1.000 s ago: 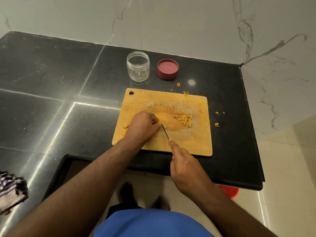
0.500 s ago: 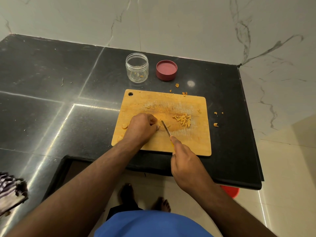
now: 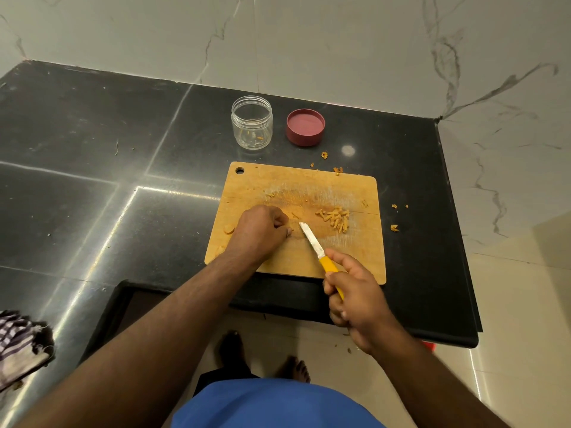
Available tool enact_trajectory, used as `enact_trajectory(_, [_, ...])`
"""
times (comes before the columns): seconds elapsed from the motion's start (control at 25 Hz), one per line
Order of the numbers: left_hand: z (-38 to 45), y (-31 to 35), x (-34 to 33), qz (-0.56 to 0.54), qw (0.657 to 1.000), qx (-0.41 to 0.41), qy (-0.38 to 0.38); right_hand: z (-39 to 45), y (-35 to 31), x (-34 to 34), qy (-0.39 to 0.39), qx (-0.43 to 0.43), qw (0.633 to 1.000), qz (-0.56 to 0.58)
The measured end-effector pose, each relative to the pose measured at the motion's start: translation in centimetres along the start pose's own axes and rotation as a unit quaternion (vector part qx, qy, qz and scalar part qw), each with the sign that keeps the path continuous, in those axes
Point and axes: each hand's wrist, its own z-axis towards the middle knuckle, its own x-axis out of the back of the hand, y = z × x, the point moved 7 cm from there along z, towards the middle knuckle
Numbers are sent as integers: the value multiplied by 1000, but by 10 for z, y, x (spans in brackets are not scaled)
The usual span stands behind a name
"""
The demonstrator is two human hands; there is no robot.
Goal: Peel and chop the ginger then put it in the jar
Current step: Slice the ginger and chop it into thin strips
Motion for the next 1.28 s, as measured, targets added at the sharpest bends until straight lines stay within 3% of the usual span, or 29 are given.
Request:
enact_trajectory(0.08, [0, 0, 0, -5, 1000, 2, -1, 0, 6, 8, -13, -73, 984, 163])
enact_trajectory(0.16, [0, 1, 1, -8, 1000, 1, -1, -2, 2, 14, -16, -81, 978, 191])
enact_trajectory(0.24, [0, 1, 1, -6, 1000, -2, 0, -5, -6, 17, 0, -24, 996, 84])
enact_trajectory(0.32, [0, 0, 0, -5, 1000, -3, 0, -11, -18, 10, 13, 63, 993, -97])
enact_trajectory(0.44, [0, 0, 0, -6, 1000, 2, 1, -16, -28, -11, 9, 190, 916, -354])
enact_trajectory(0.52, [1, -1, 0, -3, 1000, 9, 2, -14, -29, -25, -2, 227, 869, -441])
enact_trajectory(0.68, [0, 1, -1, 7, 1000, 17, 0, -10, -30, -37, -11, 254, 829, -498])
enact_trajectory(1.12, [-4, 6, 3, 6, 1000, 3, 6, -21, -20, -40, -18, 225, 821, -524])
enact_trajectory(1.28, [-3, 4, 2, 6, 1000, -1, 5, -36, -16, -26, 19, 242, 813, -530])
